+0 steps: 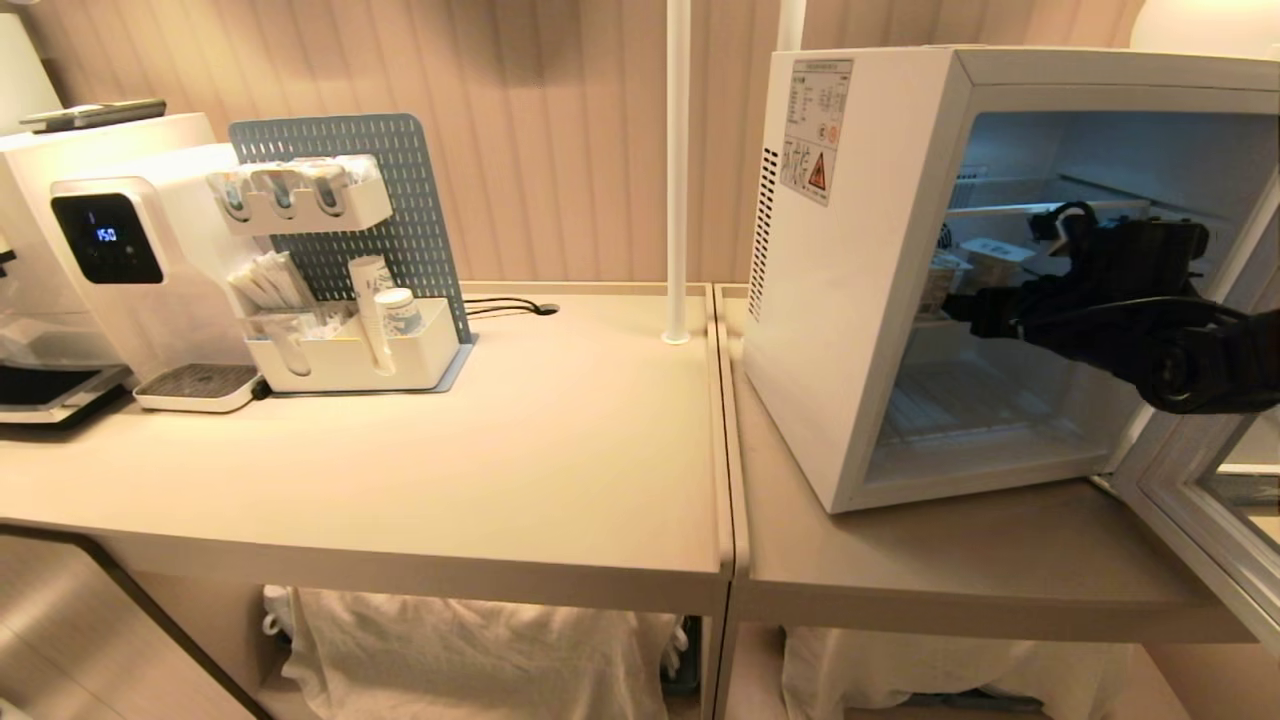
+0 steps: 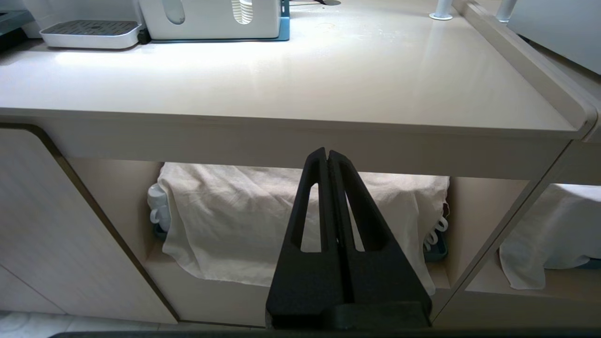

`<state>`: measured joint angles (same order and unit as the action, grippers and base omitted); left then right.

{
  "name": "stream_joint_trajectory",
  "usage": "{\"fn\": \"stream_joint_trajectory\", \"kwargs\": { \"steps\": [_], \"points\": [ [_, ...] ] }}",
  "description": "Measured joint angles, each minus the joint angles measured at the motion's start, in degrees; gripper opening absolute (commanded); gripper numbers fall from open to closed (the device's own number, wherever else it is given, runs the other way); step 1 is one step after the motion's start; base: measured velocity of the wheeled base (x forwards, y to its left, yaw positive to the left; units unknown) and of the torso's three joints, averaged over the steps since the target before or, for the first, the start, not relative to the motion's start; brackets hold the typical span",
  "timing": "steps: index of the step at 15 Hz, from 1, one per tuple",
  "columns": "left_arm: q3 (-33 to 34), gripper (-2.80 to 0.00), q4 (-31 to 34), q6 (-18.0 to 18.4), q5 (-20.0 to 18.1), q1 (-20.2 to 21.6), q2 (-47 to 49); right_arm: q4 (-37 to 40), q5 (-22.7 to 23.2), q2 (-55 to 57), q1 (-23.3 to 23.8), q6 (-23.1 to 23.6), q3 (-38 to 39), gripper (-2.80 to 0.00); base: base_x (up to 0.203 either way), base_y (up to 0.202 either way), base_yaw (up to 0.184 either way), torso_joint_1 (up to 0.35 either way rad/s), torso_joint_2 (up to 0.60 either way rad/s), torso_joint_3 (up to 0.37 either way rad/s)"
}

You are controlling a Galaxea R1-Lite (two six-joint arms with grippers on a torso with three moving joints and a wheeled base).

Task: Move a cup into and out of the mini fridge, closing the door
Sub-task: Take the yoghurt out of the freezer

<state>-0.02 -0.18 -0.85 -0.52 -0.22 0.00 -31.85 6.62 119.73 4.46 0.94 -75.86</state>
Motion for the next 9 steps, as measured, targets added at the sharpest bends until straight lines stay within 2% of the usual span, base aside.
{"fn": "stream_joint_trajectory", "kwargs": {
  "steps": [5, 9],
  "points": [
    [0.0, -2.8, -0.04, 0.01, 0.0, 0.0, 0.0, 0.88, -0.93, 3.76, 1.19, -0.15, -5.73, 0.0, 0.0, 0.0, 0.0, 0.0, 0.0, 0.0],
    [0.0, -2.8, -0.03, 0.04, 0.05, 0.01, 0.0, 0.72, -0.94, 5.38, 2.51, -0.97, -7.32, 0.0, 0.0, 0.0, 0.0, 0.0, 0.0, 0.0]
  ]
}}
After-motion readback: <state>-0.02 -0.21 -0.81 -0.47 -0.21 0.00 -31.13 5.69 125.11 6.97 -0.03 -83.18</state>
